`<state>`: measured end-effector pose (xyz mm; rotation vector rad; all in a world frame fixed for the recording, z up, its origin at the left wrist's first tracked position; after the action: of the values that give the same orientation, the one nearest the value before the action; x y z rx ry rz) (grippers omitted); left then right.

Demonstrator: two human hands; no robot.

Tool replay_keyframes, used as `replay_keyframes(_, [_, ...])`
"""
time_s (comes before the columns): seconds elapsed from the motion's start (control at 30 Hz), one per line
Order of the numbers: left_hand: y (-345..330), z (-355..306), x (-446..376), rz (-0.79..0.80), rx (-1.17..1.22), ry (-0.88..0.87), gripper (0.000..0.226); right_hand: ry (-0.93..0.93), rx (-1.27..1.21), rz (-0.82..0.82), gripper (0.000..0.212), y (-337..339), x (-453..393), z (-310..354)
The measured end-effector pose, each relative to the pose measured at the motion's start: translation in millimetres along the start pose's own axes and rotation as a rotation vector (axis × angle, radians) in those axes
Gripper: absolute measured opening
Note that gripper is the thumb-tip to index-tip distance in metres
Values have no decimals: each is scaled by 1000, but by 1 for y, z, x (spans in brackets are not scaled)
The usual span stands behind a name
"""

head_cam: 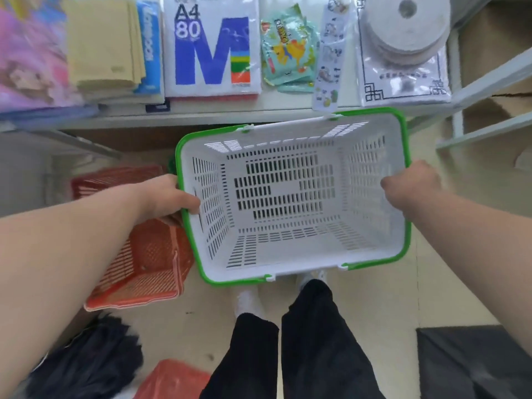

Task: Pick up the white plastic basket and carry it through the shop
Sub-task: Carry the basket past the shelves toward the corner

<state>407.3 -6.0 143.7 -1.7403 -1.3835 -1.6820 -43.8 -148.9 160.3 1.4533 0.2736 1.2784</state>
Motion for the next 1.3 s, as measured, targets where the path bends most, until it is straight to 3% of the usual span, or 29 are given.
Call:
replay_keyframes(0.1, [16, 49, 2, -109, 62, 1, 22, 79, 36, 46, 30, -33, 9, 44])
replay_keyframes(0.23, [22, 94, -1, -247, 62, -17, 20, 152, 109, 119, 45, -77, 12, 86])
replay_keyframes(0.37, [8, 126, -25, -345, -20, 9, 32, 199, 162, 179, 32, -116, 10, 104])
replay_keyframes(0.53, [-18, 148, -60, -373, 24, 94, 39, 248, 266, 186, 43, -153, -9, 110])
replay_keyframes(0.67, [-34, 145, -83, -295, -14, 84, 34, 239, 314, 207, 42, -172, -26, 99])
replay_keyframes(0.77, [-52, 151, -109, -220, -81, 63, 55, 199, 324, 193, 38, -187, -39, 86])
replay_keyframes(0.83, [-65, 152, -125, -207, -71, 70, 49, 198, 353, 191, 38, -199, -50, 81])
replay_keyframes(0.9, [-79, 151, -139, -244, -41, 107, 38, 206, 407, 202, 39, -210, -63, 76])
replay_keyframes(1.03, [-105, 157, -164, -318, 12, 175, 46, 213, 428, 236, 42, -227, -82, 67])
replay_keyframes(1.2, [-112, 147, -174, -364, -70, 204, 47, 260, 342, 145, 34, -234, -95, 58])
replay_keyframes(1.3, [-110, 145, -178, -413, -126, 167, 60, 255, 229, 196, 55, -245, -101, 52])
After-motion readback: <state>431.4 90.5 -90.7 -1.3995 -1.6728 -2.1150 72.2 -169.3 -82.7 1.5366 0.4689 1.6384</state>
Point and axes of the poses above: each hand's wrist, its own x-axis away from the middle knuckle, its own y-axis out of the back of the hand, z = x × y, the point moved 4 cm from there along -x, towards the middle knuckle, and after that the axes turned 5 degrees about -x, right-handed, at the moved point
